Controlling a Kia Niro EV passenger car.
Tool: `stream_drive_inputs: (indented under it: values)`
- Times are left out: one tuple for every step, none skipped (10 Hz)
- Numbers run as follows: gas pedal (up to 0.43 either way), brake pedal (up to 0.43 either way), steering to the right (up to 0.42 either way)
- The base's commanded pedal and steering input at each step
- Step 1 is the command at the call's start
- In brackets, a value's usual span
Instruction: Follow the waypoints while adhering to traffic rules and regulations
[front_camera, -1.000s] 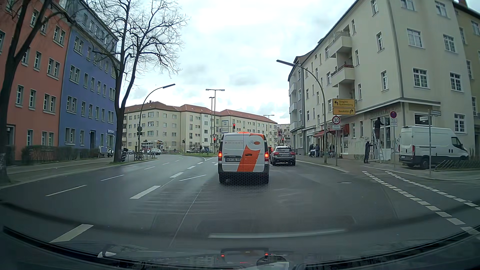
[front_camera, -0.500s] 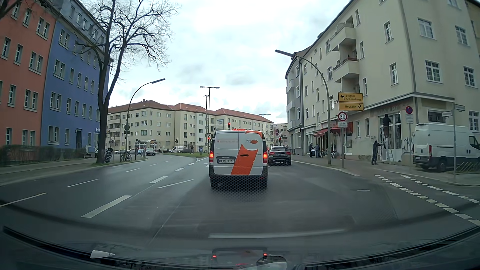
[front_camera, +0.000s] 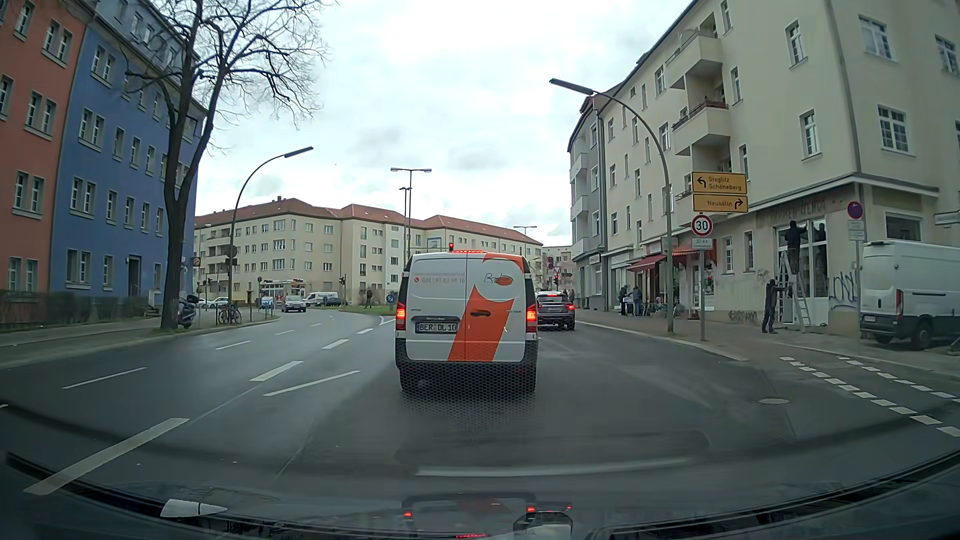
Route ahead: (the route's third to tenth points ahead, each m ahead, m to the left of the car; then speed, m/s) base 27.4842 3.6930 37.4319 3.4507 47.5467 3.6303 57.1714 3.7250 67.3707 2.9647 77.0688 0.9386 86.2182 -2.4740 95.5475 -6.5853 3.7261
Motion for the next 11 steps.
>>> stream_drive_inputs:
  values:
    - [0.0,0.22,0.006]
    - [0.0,0.238,0.0]
    - [0.0,0.25,-0.005]
    - [0.0,0.268,-0.006]
    - [0.0,0.274,-0.006]
    - [0.0,0.274,-0.006]
    - [0.0,0.28,-0.006]
    - [0.0,0.28,-0.008]
    - [0.0,0.28,-0.008]
    - [0.0,0.28,-0.008]
    - [0.0,0.274,-0.008]
